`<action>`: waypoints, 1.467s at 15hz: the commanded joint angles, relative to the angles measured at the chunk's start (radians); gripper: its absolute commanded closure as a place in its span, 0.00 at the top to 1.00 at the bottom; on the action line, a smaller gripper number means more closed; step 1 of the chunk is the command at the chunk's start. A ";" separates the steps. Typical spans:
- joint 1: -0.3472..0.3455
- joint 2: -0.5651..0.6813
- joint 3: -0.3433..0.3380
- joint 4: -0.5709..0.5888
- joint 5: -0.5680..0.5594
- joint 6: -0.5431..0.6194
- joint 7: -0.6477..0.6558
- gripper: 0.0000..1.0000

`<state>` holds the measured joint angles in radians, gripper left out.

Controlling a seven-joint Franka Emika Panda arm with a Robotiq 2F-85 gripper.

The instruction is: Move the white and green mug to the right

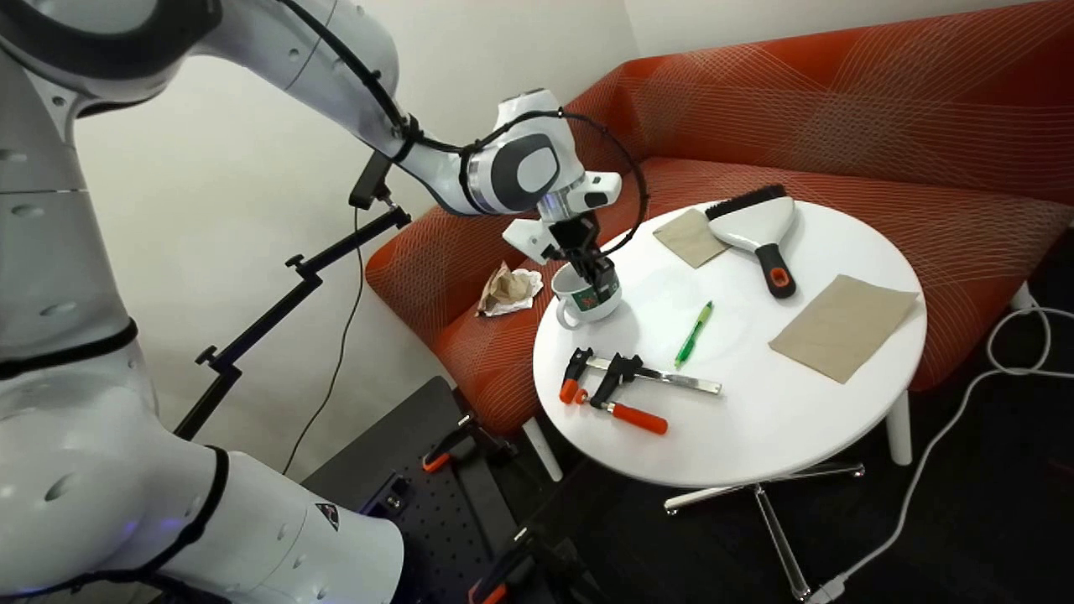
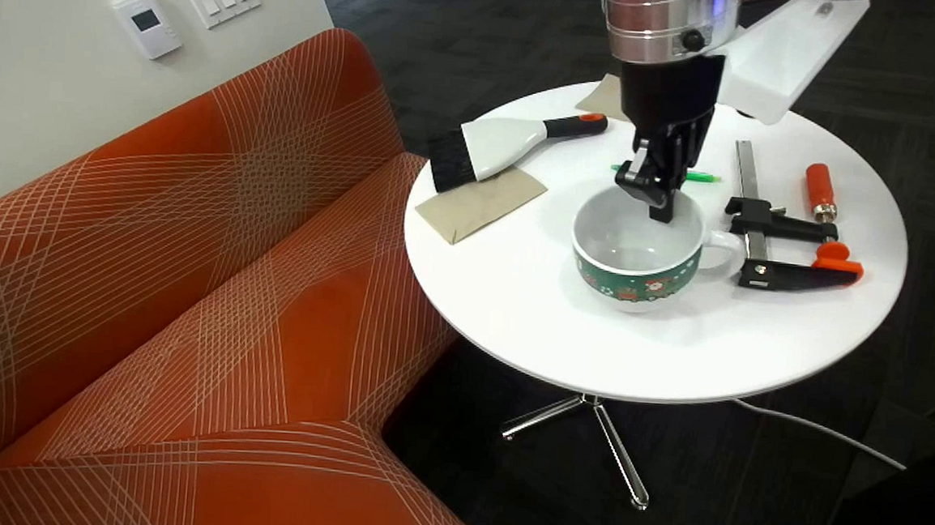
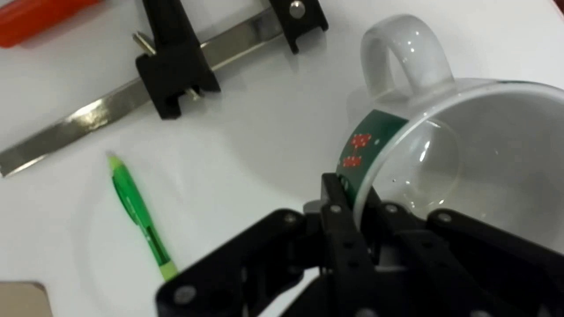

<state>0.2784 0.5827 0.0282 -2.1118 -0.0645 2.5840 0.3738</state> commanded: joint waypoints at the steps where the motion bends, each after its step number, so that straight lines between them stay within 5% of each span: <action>1: -0.050 -0.084 0.040 -0.144 0.072 0.094 -0.054 0.03; 6: -0.075 -0.091 0.054 -0.215 0.123 0.227 -0.093 0.03; 8: -0.067 -0.105 0.045 -0.234 0.121 0.254 -0.086 0.38; 11: -0.058 -0.160 0.038 -0.266 0.115 0.262 -0.078 0.48; 18: -0.054 -0.349 0.038 -0.339 0.089 0.211 -0.078 0.99; 22: -0.072 -0.408 0.060 -0.355 0.102 0.210 -0.101 1.00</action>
<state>0.2230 0.2456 0.0667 -2.4290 0.0249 2.8165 0.3118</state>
